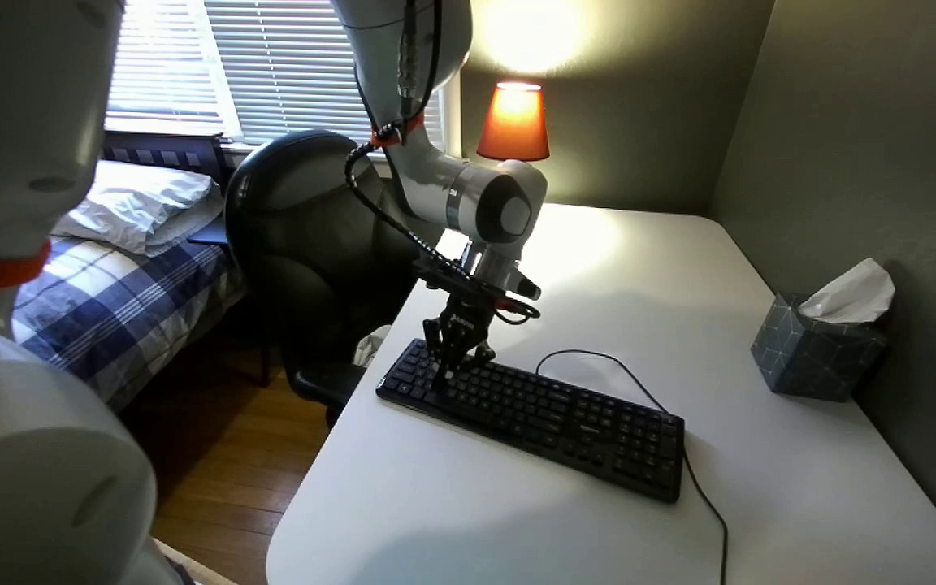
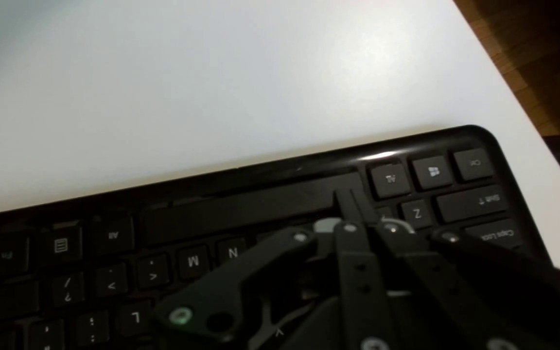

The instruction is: Press a button on the keyboard

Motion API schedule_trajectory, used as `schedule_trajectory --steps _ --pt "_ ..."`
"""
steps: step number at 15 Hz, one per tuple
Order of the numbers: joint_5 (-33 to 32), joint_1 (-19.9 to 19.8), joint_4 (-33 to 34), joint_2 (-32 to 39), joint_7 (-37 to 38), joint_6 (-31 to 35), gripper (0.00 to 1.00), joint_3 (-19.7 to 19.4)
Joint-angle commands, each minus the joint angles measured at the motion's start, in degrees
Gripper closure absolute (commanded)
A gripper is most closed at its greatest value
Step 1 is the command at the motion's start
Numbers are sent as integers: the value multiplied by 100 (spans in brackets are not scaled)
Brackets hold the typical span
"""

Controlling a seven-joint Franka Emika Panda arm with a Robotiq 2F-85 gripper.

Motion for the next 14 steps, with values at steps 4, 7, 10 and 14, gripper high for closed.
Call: schedule_trajectory --steps 4,7,10,14 --pt "-46 -51 163 139 96 -173 100 67" --pt "-45 -55 174 166 92 -178 100 67" --pt "-43 -60 179 180 85 -171 100 66" --pt "-43 -71 171 177 66 -156 100 62"
